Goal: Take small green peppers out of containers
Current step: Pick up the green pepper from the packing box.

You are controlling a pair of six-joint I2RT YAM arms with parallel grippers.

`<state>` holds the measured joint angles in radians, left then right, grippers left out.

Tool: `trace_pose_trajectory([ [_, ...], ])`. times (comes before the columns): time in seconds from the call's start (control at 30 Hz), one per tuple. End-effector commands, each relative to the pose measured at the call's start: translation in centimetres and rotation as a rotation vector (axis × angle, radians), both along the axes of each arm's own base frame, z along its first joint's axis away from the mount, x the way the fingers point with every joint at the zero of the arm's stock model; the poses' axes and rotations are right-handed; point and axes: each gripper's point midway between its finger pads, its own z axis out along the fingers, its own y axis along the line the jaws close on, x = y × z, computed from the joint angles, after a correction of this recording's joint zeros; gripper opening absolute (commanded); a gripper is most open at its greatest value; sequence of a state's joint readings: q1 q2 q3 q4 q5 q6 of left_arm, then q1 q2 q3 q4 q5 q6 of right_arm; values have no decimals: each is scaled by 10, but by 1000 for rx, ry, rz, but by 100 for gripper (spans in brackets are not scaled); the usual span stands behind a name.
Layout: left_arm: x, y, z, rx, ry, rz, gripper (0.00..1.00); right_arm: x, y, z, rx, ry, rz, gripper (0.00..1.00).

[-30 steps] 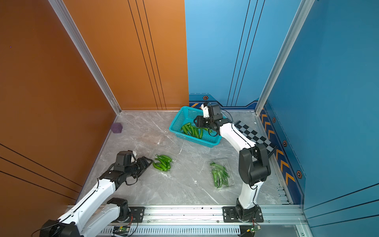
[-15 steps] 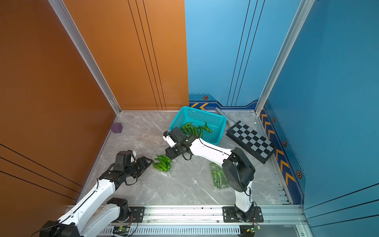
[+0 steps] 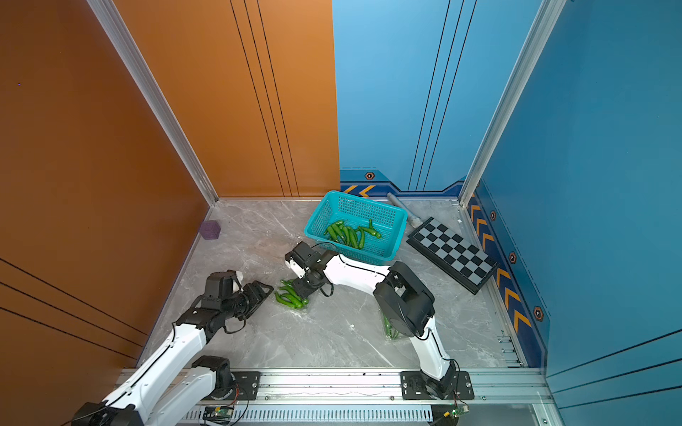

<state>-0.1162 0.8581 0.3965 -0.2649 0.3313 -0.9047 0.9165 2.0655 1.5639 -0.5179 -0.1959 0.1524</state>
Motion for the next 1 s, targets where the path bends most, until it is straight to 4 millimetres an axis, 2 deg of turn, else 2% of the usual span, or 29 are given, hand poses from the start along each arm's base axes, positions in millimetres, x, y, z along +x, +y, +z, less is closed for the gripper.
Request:
trace_pose_trajectory([
  [0.0,-5,-2,-5,-10,7,-25,69,3,-1,-13,-54,-5,14,53],
  [0.23,-4,-2,-4,-12,2,-23,69,2,2,-26,-70,18,25,44],
  [0.3,-3,-2,-4,-14,1,-23,69,4,1,-26,-76,11,17,39],
  [0.47,-3,-2,-5,-14,3,-24,69,-1,5,-25,-60,30,31,37],
  [0.53,-3,-2,-4,-14,2,-21,69,-1,4,-22,-65,12,31,30],
  [0.77,-3,-3,-7,-15,10,-27,69,2,6,9,-28,-42,27,18],
  [0.8,-2,-3,-7,-15,11,-27,69,3,6,29,4,-68,26,17],
  [0.97,-1,-3,-6,-16,6,-25,69,6,3,65,56,-107,16,16],
])
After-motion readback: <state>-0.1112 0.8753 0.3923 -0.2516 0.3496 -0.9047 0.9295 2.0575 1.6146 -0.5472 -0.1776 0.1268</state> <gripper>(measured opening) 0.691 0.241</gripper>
